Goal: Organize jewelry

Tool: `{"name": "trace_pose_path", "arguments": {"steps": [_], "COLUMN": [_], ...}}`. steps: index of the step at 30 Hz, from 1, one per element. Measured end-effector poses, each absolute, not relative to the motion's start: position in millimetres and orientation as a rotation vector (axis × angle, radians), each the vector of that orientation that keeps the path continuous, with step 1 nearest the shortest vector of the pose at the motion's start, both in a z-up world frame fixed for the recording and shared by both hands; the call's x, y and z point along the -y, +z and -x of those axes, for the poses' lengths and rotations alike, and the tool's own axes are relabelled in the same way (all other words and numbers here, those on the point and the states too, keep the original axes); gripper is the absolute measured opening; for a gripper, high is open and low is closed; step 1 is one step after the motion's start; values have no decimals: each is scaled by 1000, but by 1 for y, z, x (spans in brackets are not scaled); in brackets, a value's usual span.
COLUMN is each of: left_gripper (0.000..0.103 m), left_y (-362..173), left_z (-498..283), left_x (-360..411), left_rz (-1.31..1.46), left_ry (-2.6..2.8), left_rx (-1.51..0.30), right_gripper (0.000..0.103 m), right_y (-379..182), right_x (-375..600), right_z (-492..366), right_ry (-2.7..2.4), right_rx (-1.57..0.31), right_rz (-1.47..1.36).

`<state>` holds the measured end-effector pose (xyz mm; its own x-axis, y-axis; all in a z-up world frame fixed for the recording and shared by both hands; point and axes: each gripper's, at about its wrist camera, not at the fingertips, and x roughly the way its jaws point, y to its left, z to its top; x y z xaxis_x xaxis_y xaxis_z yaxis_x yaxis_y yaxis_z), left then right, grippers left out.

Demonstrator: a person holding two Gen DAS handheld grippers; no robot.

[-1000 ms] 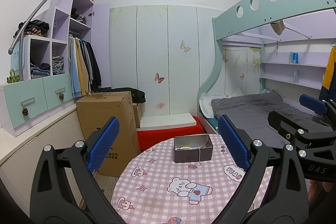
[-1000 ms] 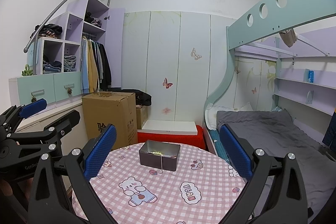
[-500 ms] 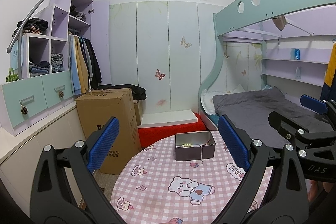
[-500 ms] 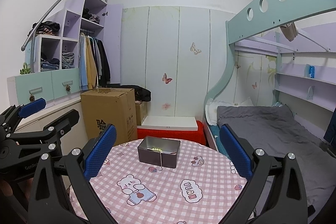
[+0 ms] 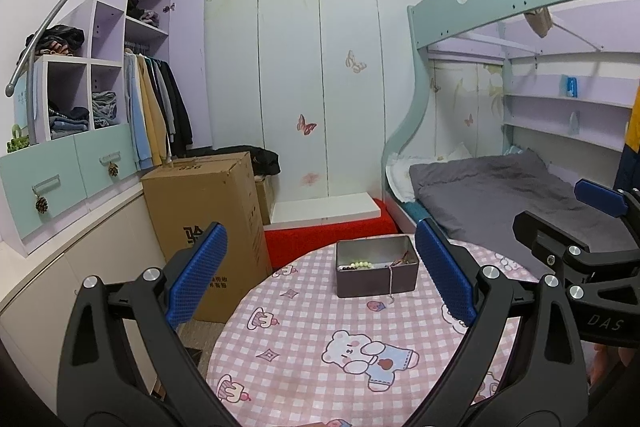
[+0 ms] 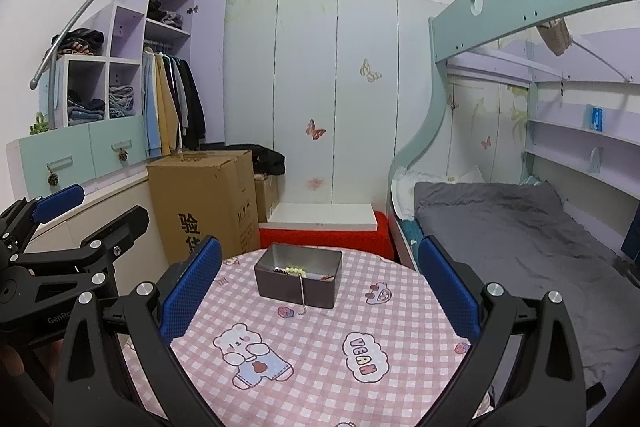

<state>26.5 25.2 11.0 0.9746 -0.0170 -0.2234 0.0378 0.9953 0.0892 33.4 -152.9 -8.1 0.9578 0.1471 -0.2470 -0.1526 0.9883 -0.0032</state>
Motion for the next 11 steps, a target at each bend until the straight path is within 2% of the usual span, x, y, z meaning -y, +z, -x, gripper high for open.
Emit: {"name": "trace_pose_path", "arguments": {"steps": [11], "left_gripper": [93], "left_y": [-19], "left_z": [-70], "left_x": [-19], "left_rz": [-110], "left_ry": [-29], "left_rx": [-332], "right_gripper": [95], "right_y": [-34], "right_x": [156], "right_z": [-71], "right_ry": [140], "right_rx": [-350], "right_rz": [12]}}
